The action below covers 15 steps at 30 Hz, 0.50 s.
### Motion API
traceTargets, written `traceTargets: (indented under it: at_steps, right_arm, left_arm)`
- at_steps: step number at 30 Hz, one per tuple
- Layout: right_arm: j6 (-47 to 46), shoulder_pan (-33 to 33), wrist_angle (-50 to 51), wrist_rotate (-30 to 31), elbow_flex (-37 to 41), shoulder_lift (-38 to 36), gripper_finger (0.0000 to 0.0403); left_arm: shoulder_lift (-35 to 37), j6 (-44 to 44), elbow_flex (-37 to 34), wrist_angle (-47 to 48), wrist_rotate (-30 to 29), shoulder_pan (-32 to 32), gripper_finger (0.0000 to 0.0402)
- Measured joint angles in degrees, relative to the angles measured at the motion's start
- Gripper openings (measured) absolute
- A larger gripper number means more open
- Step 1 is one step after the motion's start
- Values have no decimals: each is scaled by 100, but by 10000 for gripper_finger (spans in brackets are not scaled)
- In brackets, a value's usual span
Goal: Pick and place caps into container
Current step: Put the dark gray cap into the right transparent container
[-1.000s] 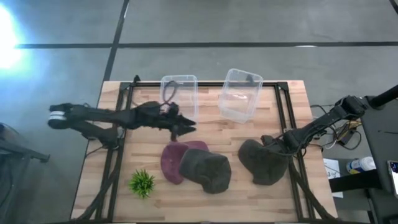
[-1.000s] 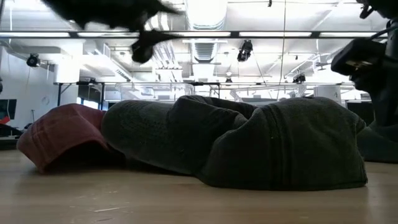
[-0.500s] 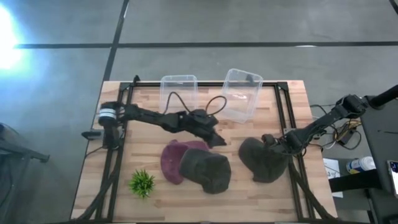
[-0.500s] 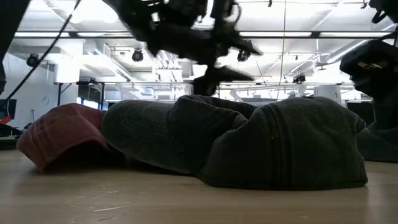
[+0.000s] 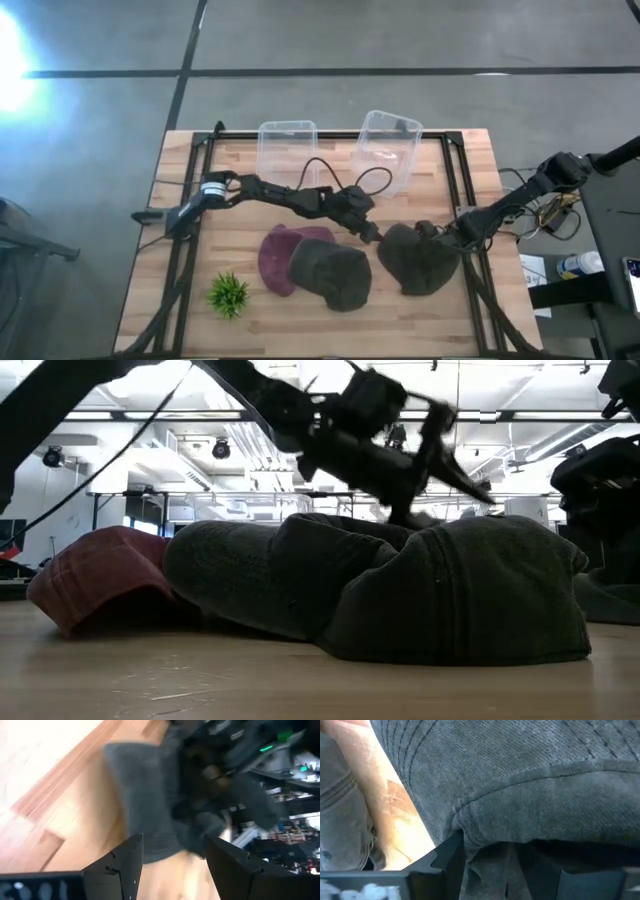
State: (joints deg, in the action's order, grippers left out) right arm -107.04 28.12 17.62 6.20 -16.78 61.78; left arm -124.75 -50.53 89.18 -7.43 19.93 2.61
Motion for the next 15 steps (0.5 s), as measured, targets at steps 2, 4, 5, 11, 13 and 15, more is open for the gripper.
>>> traceTargets:
  at_steps: [2,4,5,11,13,15]
  right_arm:
    - [129,0,-98,6,29,-4,166]
    - [253,0,-187,2,35,-1,166]
    - [306,-2,-239,2,39,9,166]
    - [537,-2,-304,2,-5,18,166]
    - [664,-2,-296,37,-39,22,166]
    - [701,0,-294,91,-59,22,166]
  left_arm:
    - [-108,-4,121,31,-78,-7,202]
    - [-160,3,185,52,-143,-7,202]
    - [-191,0,211,29,-162,-7,202]
    - [-439,-40,212,148,-216,-1,202]
    - [-471,-21,212,80,-243,-4,202]
    - [-530,-25,208,86,-243,-7,202]
